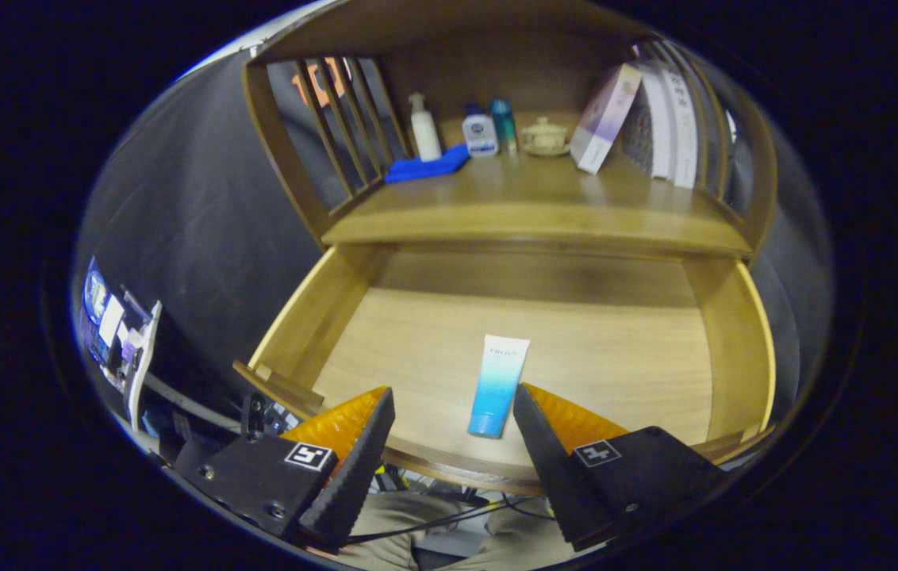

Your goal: Pull open the drawer, take out the items inside it, and place them on the countertop above the cabinet.

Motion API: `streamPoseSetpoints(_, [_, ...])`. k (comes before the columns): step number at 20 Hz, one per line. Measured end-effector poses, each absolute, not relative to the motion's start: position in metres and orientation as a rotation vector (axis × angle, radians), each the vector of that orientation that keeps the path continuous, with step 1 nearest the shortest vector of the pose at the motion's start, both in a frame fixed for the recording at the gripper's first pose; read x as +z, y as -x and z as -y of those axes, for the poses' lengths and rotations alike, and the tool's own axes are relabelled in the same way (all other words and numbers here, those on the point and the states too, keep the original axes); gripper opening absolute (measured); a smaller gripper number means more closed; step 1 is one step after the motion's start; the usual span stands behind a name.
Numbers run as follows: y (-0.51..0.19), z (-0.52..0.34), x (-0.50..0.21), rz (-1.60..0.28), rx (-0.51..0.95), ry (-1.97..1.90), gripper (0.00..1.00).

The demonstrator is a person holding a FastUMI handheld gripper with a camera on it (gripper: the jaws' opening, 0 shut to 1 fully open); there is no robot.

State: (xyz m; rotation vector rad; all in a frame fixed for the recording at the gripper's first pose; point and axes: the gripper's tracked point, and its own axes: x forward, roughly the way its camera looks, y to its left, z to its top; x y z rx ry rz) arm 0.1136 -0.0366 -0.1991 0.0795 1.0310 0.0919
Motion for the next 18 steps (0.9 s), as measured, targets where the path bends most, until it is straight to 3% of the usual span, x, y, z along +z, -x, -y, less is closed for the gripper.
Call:
streamPoseSetpoints(6, [-0.133, 0.049, -0.242, -1.270, 0.052, -0.098, 0.95])
streamPoseSetpoints(15, [-0.147, 0.076, -0.278, -1.456, -0.075, -0.013, 0.91])
streamPoseSetpoints(17, [-0.151, 0.077, -0.282, -1.458, -0.085, -0.008, 0.87])
streamPoseSetpoints(18, [-0.149, 0.076, -0.285, -1.464, -0.091, -0.004, 0.78])
